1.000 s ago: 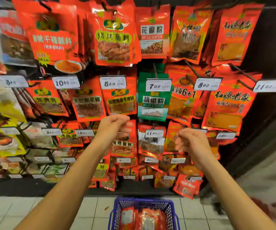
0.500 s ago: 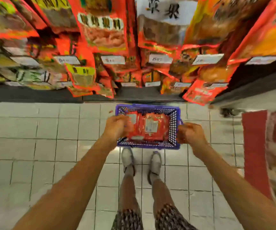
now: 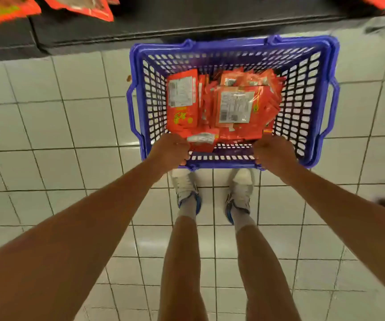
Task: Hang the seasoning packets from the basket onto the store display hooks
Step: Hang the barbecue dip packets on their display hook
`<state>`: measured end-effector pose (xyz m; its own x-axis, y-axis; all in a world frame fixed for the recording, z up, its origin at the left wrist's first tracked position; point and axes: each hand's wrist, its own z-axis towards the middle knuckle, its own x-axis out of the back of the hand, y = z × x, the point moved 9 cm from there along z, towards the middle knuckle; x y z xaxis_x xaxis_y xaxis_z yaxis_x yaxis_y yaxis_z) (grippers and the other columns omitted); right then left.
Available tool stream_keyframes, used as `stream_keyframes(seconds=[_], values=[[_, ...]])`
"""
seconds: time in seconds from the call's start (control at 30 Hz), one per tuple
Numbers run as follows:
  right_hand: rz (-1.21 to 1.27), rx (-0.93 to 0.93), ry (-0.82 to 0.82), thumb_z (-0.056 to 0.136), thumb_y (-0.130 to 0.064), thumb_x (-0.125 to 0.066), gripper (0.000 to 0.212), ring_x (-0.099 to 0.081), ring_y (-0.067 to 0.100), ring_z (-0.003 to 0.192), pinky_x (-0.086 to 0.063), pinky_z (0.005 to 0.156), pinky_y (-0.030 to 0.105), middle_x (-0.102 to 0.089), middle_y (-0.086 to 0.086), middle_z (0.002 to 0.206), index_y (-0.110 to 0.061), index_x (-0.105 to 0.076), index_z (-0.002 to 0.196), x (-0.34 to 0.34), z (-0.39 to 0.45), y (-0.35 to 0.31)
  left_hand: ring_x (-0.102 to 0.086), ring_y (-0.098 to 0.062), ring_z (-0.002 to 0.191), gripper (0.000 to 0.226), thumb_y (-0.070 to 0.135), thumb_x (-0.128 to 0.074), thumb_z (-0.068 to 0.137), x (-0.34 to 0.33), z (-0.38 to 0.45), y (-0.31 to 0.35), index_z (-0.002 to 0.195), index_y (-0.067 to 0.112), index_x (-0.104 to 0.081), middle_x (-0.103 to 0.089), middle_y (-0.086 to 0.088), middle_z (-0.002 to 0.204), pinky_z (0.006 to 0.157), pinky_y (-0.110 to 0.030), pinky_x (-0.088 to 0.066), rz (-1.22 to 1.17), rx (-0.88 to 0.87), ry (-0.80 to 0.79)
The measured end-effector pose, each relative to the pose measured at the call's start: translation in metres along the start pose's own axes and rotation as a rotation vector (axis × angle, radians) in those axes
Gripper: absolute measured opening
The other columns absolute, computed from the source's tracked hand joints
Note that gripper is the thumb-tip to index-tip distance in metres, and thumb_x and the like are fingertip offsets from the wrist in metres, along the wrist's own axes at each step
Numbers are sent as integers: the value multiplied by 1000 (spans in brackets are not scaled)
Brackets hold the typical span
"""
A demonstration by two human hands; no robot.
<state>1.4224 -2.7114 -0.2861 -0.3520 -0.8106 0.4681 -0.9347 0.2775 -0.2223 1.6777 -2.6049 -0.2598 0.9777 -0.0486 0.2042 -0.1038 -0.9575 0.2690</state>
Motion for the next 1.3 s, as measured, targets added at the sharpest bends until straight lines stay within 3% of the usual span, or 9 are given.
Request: stream_keyframes(seconds=[0.27, 0.47, 0.63, 0.77, 0.83, 1.03, 1.1, 1.17, 1.3], values=[[-31, 210, 28, 93, -11, -51, 27, -64, 30, 78, -44, 65, 32, -68, 11, 76, -5, -61, 69, -87, 98, -47, -67, -30, 104, 25, 17, -64, 90, -1, 143, -23, 113, 15, -73, -69, -5, 108, 79, -35, -53, 511, -136, 146], [48, 286, 33, 94, -12, -54, 21, -69, 30, 80, -56, 74, 40, -73, 12, 85, -4, -70, 82, -107, 119, -45, -48, -37, 132, 75, 29, -75, 84, -17, 203, -15, 148, 14, -39, -34, -11, 153, 102, -52, -49, 670, -345, 253], [89, 208, 6, 96, -18, -57, 21, -69, 34, 74, -57, 77, 51, -72, 13, 79, -4, -70, 87, -101, 113, -30, -57, -37, 121, 42, 20, -54, 100, -21, 194, -15, 141, 11, -49, -42, -11, 148, 93, -52, -53, 791, -462, 216], [26, 218, 44, 99, -24, -57, 21, -69, 22, 74, -55, 67, 33, -75, 4, 85, -23, -66, 81, -89, 108, -41, -61, -41, 107, 31, -3, -48, 93, -3, 167, -5, 122, -1, -59, -58, -18, 126, 83, -54, -55, 747, -559, 286], [-28, 298, 81, 98, -22, -59, 11, -69, 25, 90, -56, 78, 37, -74, 5, 102, -21, -68, 104, -81, 105, -57, -59, -43, 108, 30, -3, -50, 91, 2, 151, 7, 121, -3, -57, -58, -21, 124, 83, -54, -54, 763, -622, 257], [-227, 663, 7, 82, -22, -80, 92, -10, 26, 156, -31, 115, 43, -19, 4, 168, -29, -29, 157, -68, 76, -127, -58, -25, 96, 18, 11, -50, 101, -6, 99, 38, 115, 9, -61, -59, -1, 103, 82, -33, -47, 918, -758, -66], [-253, 729, -71, 82, -27, -81, 65, -34, 27, 147, -40, 107, 33, -42, 4, 156, -25, -55, 141, -69, 63, -139, -53, -15, 74, 14, 13, -51, 102, -3, 77, 54, 91, 19, -57, -51, 10, 79, 67, -26, -40, 836, -743, -113], [-89, 680, -79, 87, -27, -77, 27, -67, 18, 102, -44, 78, 9, -68, -3, 107, -23, -71, 112, -56, 43, -140, -52, -3, 59, 27, 17, -55, 100, 10, 56, 73, 74, 22, -51, -51, 9, 67, 55, -18, -39, 630, -695, -104], [364, 528, -65, 93, -26, -72, 17, -67, -4, 73, -47, 65, 9, -72, -24, 77, -41, -66, 87, -4, 2, -131, -69, -2, 68, 21, 31, -68, 95, 50, 11, 106, 75, 23, -69, -72, 7, 75, 60, -16, -54, 45, -562, -49]])
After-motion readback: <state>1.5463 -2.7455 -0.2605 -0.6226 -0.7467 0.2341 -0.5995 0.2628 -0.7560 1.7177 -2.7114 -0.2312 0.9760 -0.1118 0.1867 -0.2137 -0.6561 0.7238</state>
